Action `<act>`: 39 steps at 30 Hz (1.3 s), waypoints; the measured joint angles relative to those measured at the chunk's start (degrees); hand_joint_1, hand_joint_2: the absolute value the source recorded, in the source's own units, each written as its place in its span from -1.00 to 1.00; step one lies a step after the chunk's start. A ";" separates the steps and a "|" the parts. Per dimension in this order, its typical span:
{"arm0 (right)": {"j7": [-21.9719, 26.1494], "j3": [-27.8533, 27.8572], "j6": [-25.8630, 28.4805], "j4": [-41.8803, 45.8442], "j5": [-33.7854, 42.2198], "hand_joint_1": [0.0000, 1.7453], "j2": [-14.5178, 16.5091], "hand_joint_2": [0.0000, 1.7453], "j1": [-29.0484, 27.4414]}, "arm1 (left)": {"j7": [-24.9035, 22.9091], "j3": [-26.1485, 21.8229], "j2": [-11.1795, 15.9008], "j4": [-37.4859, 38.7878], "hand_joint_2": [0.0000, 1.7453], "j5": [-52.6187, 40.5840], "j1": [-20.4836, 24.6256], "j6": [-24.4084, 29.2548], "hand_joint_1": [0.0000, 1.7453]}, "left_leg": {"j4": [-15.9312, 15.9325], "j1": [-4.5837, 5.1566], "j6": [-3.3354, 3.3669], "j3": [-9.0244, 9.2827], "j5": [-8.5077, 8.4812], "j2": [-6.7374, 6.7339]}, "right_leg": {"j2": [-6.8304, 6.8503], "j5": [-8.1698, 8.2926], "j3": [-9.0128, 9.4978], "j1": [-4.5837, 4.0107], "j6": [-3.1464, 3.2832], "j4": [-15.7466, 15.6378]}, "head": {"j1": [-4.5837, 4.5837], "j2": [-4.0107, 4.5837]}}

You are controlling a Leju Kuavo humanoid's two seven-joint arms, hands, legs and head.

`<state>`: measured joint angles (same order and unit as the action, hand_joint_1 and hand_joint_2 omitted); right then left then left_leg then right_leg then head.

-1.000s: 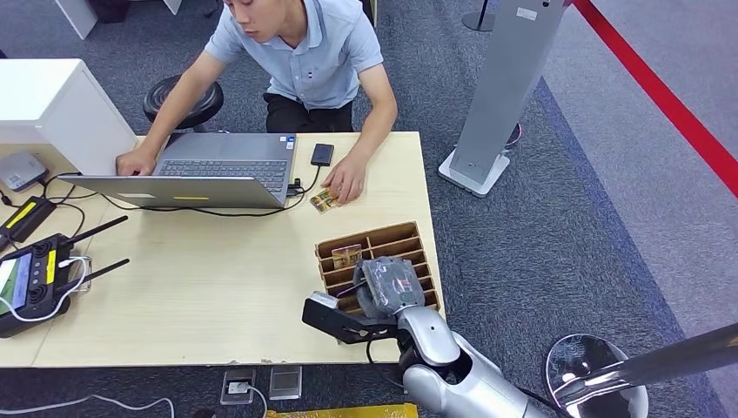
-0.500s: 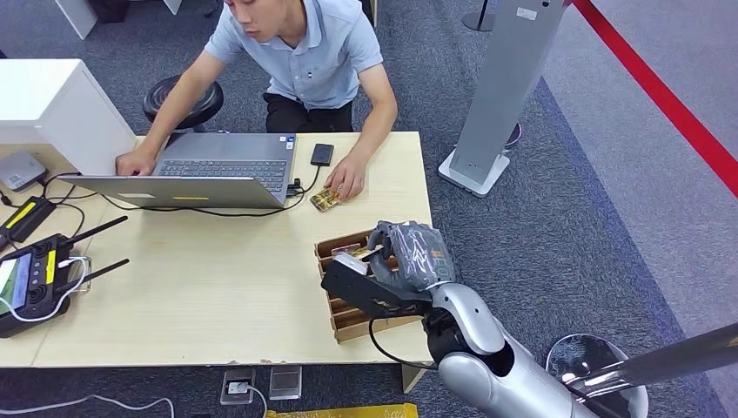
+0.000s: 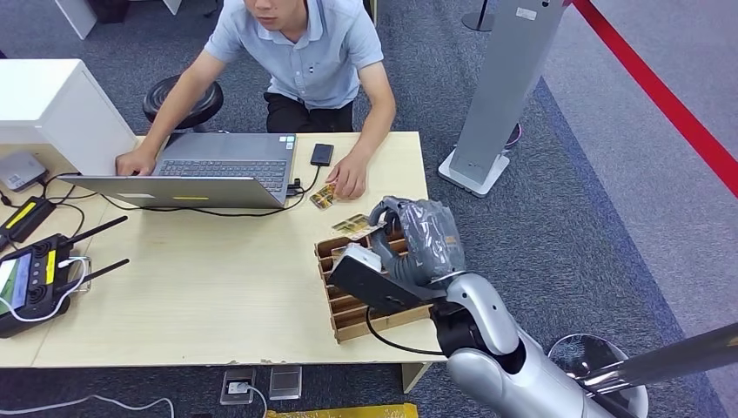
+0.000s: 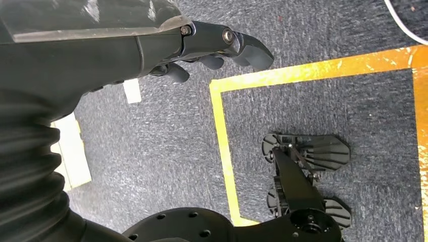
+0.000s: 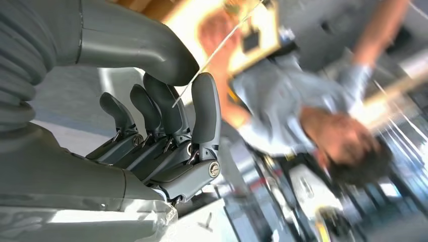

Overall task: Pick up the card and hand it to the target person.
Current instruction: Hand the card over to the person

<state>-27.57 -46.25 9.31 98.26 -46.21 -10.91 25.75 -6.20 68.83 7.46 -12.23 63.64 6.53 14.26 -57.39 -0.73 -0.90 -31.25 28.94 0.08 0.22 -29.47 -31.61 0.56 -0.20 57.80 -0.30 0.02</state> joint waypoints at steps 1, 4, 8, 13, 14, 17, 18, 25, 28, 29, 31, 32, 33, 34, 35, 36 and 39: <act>1.52 0.13 2.55 -1.69 -0.53 0.72 0.26 1.00 0.25 | 0.10 0.15 -0.02 0.00 1.00 -0.12 0.07 -0.07 -1.00 | 0.00 0.00 0.00 0.00 0.00 0.00 | 0.00 0.00 0.00 0.00 0.00 0.00 | 0.00 0.00; 4.49 0.70 8.86 -7.17 -1.90 0.72 1.20 1.00 0.78 | 0.25 0.43 -0.07 -0.01 1.00 -0.27 0.29 -0.25 -1.00 | 0.00 0.00 0.00 0.00 0.00 0.01 | 0.01 0.00 0.01 0.00 0.00 0.00 | -0.04 0.00; 6.09 1.41 12.00 -14.06 -2.35 0.72 2.41 1.00 1.11 | 0.25 0.72 -0.12 0.01 1.00 -0.26 0.52 -0.21 -1.00 | 0.00 0.00 0.00 -0.02 0.00 0.01 | 0.01 0.00 -0.01 0.00 0.00 0.00 | -0.06 0.00; 6.12 1.79 12.28 -19.91 -2.88 0.72 3.45 1.00 1.29 | 0.21 1.33 -0.19 0.01 1.00 -0.23 0.54 0.07 -1.00 | 0.00 0.00 0.00 -0.04 0.00 0.01 | 0.01 0.00 -0.05 0.00 0.00 0.00 | 0.00 0.00; 6.09 1.81 12.28 -20.45 -2.90 0.72 3.52 1.00 1.30 | 0.20 1.33 -0.21 0.01 1.00 -0.22 0.53 0.09 -1.00 | 0.00 0.00 0.00 -0.05 0.00 0.01 | 0.01 0.00 -0.05 0.00 0.00 0.00 | -0.01 0.00; 5.97 1.90 12.28 -21.93 -2.89 0.72 3.83 1.00 1.33 | 0.19 1.33 -0.25 0.00 1.00 -0.19 0.51 0.11 -1.00 | 0.00 0.00 0.00 -0.05 0.00 0.01 | 0.00 0.00 -0.05 0.00 0.00 0.00 | 0.00 0.00; 5.93 1.92 12.28 -22.36 -2.88 0.72 3.91 1.00 1.33 | 0.19 1.34 -0.26 0.00 1.00 -0.17 0.49 0.11 -1.00 | 0.00 0.00 0.00 -0.05 0.00 0.01 | 0.00 0.00 -0.05 0.00 0.00 0.00 | 0.00 0.00; 5.66 2.03 12.36 -24.44 -2.80 0.72 4.37 1.00 1.43 | 0.19 1.35 -0.27 0.01 1.00 -0.05 0.42 0.14 -1.00 | 0.00 0.00 0.00 -0.04 0.00 0.01 | 0.00 0.00 -0.04 0.00 0.00 0.00 | -0.03 0.00; 5.60 2.03 12.55 -25.00 -2.79 0.72 4.49 1.00 1.58 | 0.19 1.35 -0.29 0.00 1.00 -0.03 0.39 0.18 -1.00 | 0.00 0.00 0.00 -0.04 0.00 0.01 | 0.00 0.00 -0.04 0.00 0.00 0.00 | -0.01 0.00; 5.60 2.03 12.68 -25.15 -2.79 0.72 4.51 1.00 1.66 | 0.19 1.35 -0.29 0.00 1.00 -0.01 0.38 0.20 -1.00 | 0.00 0.00 0.00 -0.04 0.00 0.01 | 0.00 0.00 -0.04 0.00 0.00 0.00 | 0.00 0.00; 5.58 2.02 12.90 -25.42 -2.79 0.72 4.52 1.00 1.84 | 0.23 1.35 -0.29 0.01 1.00 0.07 0.37 0.21 -1.00 | 0.00 0.00 0.00 -0.04 0.00 0.01 | 0.00 0.00 -0.04 0.00 0.00 0.00 | 0.00 0.00; 5.55 2.01 12.97 -25.53 -2.79 0.72 4.52 1.00 1.94 | 0.26 1.35 -0.29 0.01 1.00 0.10 0.37 0.21 -1.00 | 0.00 0.00 0.00 -0.04 0.00 0.01 | 0.00 0.00 -0.04 0.00 0.00 0.00 | 0.00 0.00; 5.52 2.01 13.02 -25.61 -2.79 0.72 4.52 1.00 2.03 | 0.31 1.35 -0.29 0.01 1.00 0.11 0.37 0.21 -1.00 | 0.00 0.00 0.00 -0.04 0.00 0.01 | 0.00 0.00 -0.04 0.00 0.00 0.00 | -0.01 0.00; 5.47 2.01 13.07 -25.68 -2.79 0.72 4.52 1.00 2.10 | 0.33 1.37 -0.29 0.01 1.00 0.11 0.37 0.21 -1.00 | 0.00 0.00 0.00 -0.04 0.00 0.01 | 0.00 0.00 -0.04 0.00 0.00 0.00 | -0.01 0.00; 5.42 2.01 13.14 -25.75 -2.79 0.72 4.52 1.00 2.14 | 0.36 1.39 -0.29 0.00 1.00 0.11 0.37 0.20 -1.00 | 0.00 0.00 0.00 -0.04 0.00 0.01 | 0.00 0.00 -0.04 0.00 0.00 0.00 | -0.02 0.00; 5.35 2.01 13.23 -25.81 -2.80 0.72 4.52 1.00 2.17 | 0.37 1.44 -0.29 0.01 1.00 0.11 0.37 0.18 -1.00 | 0.00 0.00 0.00 -0.04 0.00 0.01 | 0.00 0.00 -0.04 0.00 0.00 0.00 | -0.02 0.00; 5.02 2.01 13.69 -25.93 -2.84 -0.14 4.51 1.00 2.21 | 0.37 1.68 -0.29 0.00 1.00 0.11 0.37 0.13 -1.00 | 0.00 0.00 0.00 -0.04 0.00 0.01 | 0.00 0.00 -0.04 0.00 0.00 0.00 | -0.02 0.00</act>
<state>-22.55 -44.24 23.00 72.33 -49.05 -6.39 27.96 -5.84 70.52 7.17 -12.23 63.76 6.90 14.39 -57.39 -0.73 -0.89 -31.30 28.94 0.08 0.23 -29.47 -31.65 0.56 -0.20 57.80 -0.32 0.02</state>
